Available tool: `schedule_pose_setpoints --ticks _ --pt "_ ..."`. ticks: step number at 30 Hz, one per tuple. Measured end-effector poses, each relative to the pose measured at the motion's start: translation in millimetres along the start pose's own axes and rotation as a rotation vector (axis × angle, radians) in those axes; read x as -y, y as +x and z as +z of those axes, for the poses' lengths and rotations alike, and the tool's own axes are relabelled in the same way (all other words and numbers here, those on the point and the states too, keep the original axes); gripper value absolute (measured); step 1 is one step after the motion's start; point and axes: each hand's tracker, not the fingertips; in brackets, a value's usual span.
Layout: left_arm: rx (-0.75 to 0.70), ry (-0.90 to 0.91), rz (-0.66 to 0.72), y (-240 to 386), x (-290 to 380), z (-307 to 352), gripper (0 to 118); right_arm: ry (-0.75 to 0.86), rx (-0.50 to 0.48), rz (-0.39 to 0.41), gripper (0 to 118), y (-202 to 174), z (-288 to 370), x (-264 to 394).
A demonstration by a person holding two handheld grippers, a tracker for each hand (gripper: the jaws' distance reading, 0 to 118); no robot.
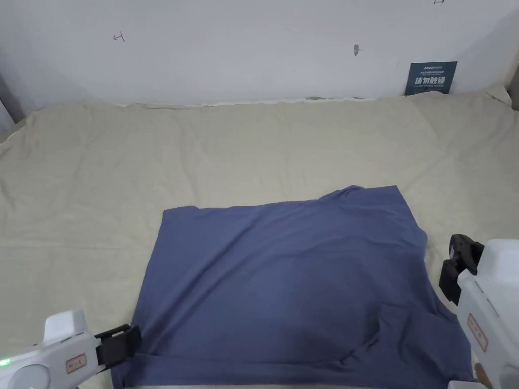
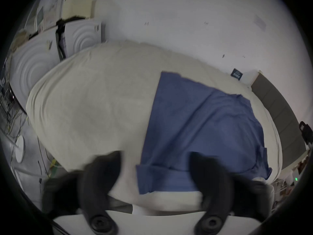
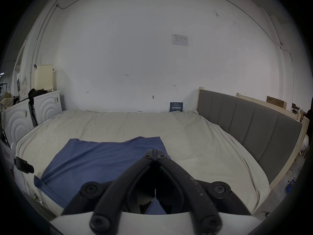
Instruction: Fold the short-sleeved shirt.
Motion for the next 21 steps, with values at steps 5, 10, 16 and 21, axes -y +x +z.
schedule_pose_setpoints --ticks 5,10,16,21 --pt "-0.082 -0.040 -0.038 -2.3 20.1 -29.9 106 -0.040 0.005 -0.003 1 4.0 -3.0 8.8" --pt "-0.033 -0.078 -0.098 3.5 34.0 -45.2 30 -0.086 0.023 -0.006 1 12.2 0.7 21.1" --pt "-0.042 -0.041 -0.146 13.8 39.6 -37.7 5 -0.250 0.072 -0.055 16 37.8 2.7 56.1" --pt "-0.014 0.010 -0.105 13.2 32.6 -19.6 5 -0.529 0.121 -0.118 104 60.6 -2.4 114.6"
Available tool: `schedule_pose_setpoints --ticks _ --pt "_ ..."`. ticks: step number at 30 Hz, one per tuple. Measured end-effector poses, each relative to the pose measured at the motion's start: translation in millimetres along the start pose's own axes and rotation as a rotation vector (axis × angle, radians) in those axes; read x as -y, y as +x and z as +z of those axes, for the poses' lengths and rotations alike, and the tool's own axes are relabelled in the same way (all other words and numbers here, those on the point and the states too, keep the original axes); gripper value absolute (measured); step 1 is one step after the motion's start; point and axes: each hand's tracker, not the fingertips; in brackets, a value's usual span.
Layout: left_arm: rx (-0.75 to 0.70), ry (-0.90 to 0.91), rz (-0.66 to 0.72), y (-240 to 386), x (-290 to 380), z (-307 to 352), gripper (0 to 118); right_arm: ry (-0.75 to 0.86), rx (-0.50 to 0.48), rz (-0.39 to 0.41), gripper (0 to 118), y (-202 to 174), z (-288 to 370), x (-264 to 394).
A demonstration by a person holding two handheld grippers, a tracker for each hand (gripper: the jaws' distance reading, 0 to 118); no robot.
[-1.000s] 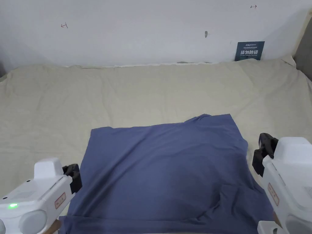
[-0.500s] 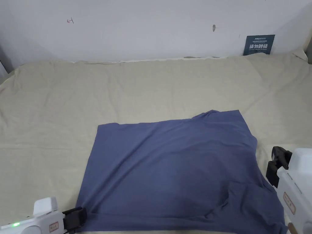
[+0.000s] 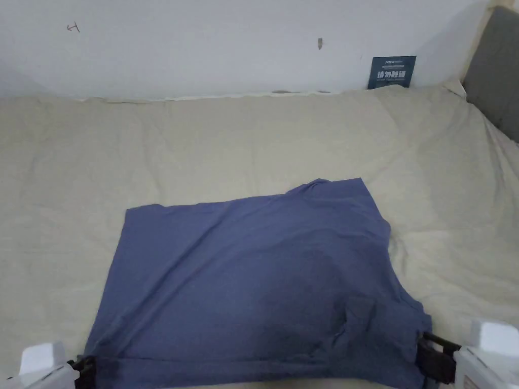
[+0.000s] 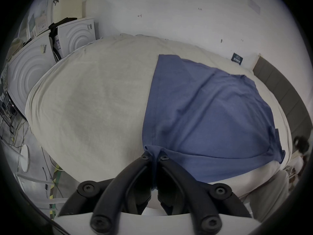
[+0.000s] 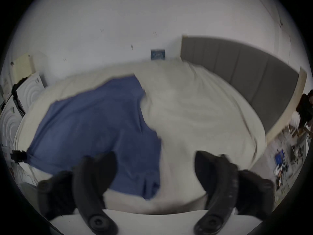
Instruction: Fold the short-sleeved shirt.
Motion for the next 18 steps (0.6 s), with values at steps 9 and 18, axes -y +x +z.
schedule_pose_setpoints --ticks 9,18 --pt "0.004 0.020 -0.003 2.3 -2.5 3.3 5 -0.125 -0.079 0.061 26 -10.4 -41.1 31.2" --pt "0.030 0.127 0.060 -0.4 -35.9 21.0 5 0.074 -0.147 0.071 3 -19.6 -8.9 -25.6"
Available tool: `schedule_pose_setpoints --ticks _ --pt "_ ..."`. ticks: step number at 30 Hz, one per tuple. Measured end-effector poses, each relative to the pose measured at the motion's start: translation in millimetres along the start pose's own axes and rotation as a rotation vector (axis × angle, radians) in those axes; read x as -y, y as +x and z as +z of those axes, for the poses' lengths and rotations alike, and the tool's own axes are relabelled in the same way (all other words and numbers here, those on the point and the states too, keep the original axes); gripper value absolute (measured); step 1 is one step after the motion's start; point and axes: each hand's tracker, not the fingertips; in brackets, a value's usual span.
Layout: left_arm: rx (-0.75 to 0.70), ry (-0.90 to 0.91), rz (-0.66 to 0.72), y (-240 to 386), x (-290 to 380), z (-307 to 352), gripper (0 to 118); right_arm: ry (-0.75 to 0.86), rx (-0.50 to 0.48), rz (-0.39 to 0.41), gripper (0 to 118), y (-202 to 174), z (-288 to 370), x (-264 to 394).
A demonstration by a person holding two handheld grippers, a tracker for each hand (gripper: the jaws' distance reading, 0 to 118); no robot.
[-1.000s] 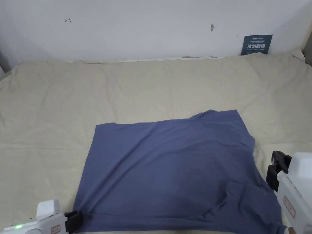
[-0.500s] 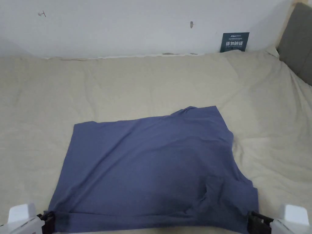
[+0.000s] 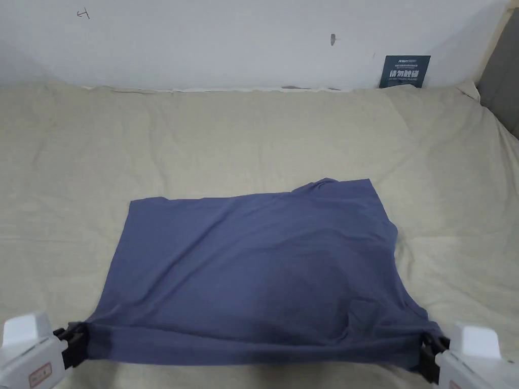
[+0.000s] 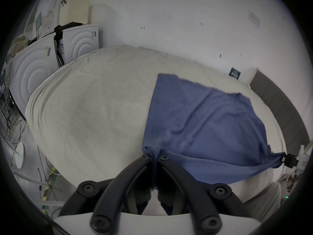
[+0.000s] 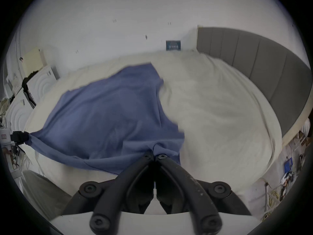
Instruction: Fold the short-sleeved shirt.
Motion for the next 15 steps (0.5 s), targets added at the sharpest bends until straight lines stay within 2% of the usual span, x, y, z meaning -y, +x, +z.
schedule_pose_setpoints --ticks 8,15 --pt "-0.002 0.079 -0.021 21.0 -77.8 -41.5 5 0.079 0.010 0.026 3 -15.7 -50.7 -92.2" --pt "-0.071 -0.014 -0.084 33.0 -107.8 -129.6 5 -0.023 0.051 0.036 3 -21.7 -143.7 -136.9"
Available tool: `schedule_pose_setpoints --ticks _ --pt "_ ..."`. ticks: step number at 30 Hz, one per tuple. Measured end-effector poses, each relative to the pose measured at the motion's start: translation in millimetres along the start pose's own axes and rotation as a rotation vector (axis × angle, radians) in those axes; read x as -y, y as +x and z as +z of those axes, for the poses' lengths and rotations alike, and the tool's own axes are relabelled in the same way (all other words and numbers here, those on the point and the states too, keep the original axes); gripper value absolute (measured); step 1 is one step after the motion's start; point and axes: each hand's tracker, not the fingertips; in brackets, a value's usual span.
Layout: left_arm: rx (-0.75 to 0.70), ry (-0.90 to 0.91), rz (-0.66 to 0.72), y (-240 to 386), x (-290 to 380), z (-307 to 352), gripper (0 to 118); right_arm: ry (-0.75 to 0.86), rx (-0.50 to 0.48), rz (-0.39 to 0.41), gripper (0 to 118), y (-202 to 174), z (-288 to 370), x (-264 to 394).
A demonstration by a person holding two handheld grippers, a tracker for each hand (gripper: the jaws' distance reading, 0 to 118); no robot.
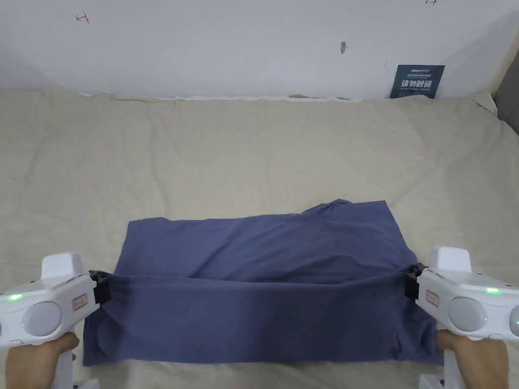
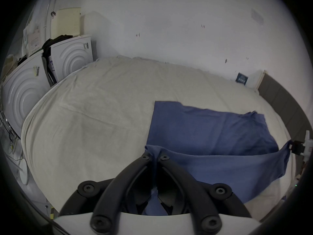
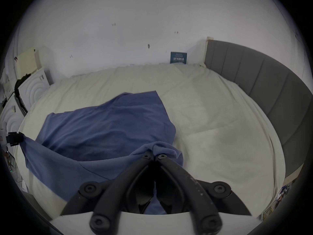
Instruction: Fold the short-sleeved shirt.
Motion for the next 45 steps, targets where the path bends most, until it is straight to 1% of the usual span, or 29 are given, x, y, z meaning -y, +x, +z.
schedule_pose_setpoints --ticks 2,3,6,8,9,10,12,13,15,16,17,18,19,21,26,28,29,30,31,32,33,34,35,36,37,38,40,42,45 --pt "-0.017 -0.051 -0.012 3.2 -0.7 -24.5 5 -0.056 0.006 -0.023 3 1.2 -28.8 -3.2" --pt "-0.025 -0.080 -0.015 4.4 0.3 -35.5 5 -0.094 0.005 -0.048 3 2.4 -42.9 -3.0" --pt "-0.058 -0.185 -0.032 8.8 5.7 -61.6 5 -0.193 0.044 -0.053 4 0.0 -74.1 4.1" --pt "-0.055 -0.235 -0.010 7.7 10.2 -74.5 5 -0.264 0.047 -0.069 4 -0.2 -88.1 12.4" --pt "-0.060 -0.204 -0.012 8.2 10.7 -75.6 7 -0.279 0.048 -0.090 7 0.0 -90.6 16.8" --pt "-0.062 -0.190 -0.011 9.5 7.8 -70.0 12 -0.242 0.046 -0.096 9 -1.1 -86.6 19.4" --pt "-0.062 -0.198 -0.021 9.3 5.5 -67.1 14 -0.226 0.050 -0.096 11 -2.1 -80.1 14.0" --pt "-0.068 -0.196 -0.035 9.5 3.0 -63.7 21 -0.227 0.052 -0.091 15 -2.1 -76.6 9.7" --pt "-0.061 -0.152 -0.006 8.5 -4.7 -49.2 81 -0.179 0.039 -0.093 49 3.0 -63.8 4.2" --pt "-0.037 -0.108 0.019 8.5 -8.5 -36.0 105 -0.130 0.032 -0.100 70 2.8 -52.6 0.4" --pt "-0.019 -0.039 0.039 10.1 -12.4 -19.4 118 -0.073 0.029 -0.098 92 2.0 -38.0 -3.8" --pt "-0.009 0.043 0.044 13.3 -16.3 -1.5 118 -0.011 0.022 -0.088 104 3.9 -23.9 -7.2" --pt "-0.001 0.098 0.040 16.2 -20.3 13.9 116 0.044 0.009 -0.075 108 2.9 -7.5 -12.0" --pt "0.007 0.188 0.002 24.9 -27.9 50.4 116 0.149 -0.014 -0.035 107 -0.3 30.1 -21.9" --pt "0.022 0.435 -0.052 46.6 -29.3 127.8 115 0.430 -0.010 0.039 107 -21.7 136.3 -19.1" --pt "0.030 0.497 -0.065 53.9 -22.6 149.5 113 0.499 0.002 0.059 107 -27.2 164.0 -10.3" --pt "0.035 0.532 -0.071 57.5 -16.3 159.3 105 0.525 0.008 0.064 104 -29.2 175.8 -4.9" --pt "0.042 0.560 -0.077 60.5 -9.3 167.2 93 0.532 0.014 0.063 99 -32.2 187.3 0.4" --pt "0.044 0.573 -0.080 63.0 -2.6 172.9 78 0.537 0.015 0.059 89 -33.4 192.8 5.9" --pt "0.051 0.569 -0.084 64.5 3.8 175.3 43 0.547 0.017 0.057 67 -34.9 198.6 12.7" --pt "0.066 0.565 -0.092 65.8 10.7 178.7 12 0.554 0.021 0.056 40 -36.2 203.5 19.7" --pt "0.073 0.557 -0.093 67.3 17.1 181.8 1 0.556 0.021 0.060 11 -37.8 206.8 24.4" --pt "0.077 0.539 -0.095 68.9 22.0 180.7 0 0.555 0.030 0.070 1 -38.7 209.0 29.5" --pt "0.081 0.522 -0.097 72.1 25.2 178.5 0 0.553 0.028 0.072 1 -38.9 209.2 36.2" --pt "0.132 0.492 -0.094 73.2 29.5 177.5 0 0.561 0.028 0.073 1 -36.1 209.2 41.8" --pt "0.139 0.463 -0.103 75.0 31.2 176.1 0 0.552 0.014 0.075 1 -35.2 209.6 43.1" --pt "0.096 0.449 -0.130 69.0 39.6 175.2 0 0.539 0.019 0.074 1 -33.5 207.9 47.9" --pt "0.096 0.409 -0.125 64.8 39.3 169.9 0 0.535 0.023 0.072 1 -32.7 207.5 47.5" --pt "0.105 0.252 -0.094 49.0 33.4 154.0 0 0.519 0.019 0.064 1 -27.2 203.2 46.9"
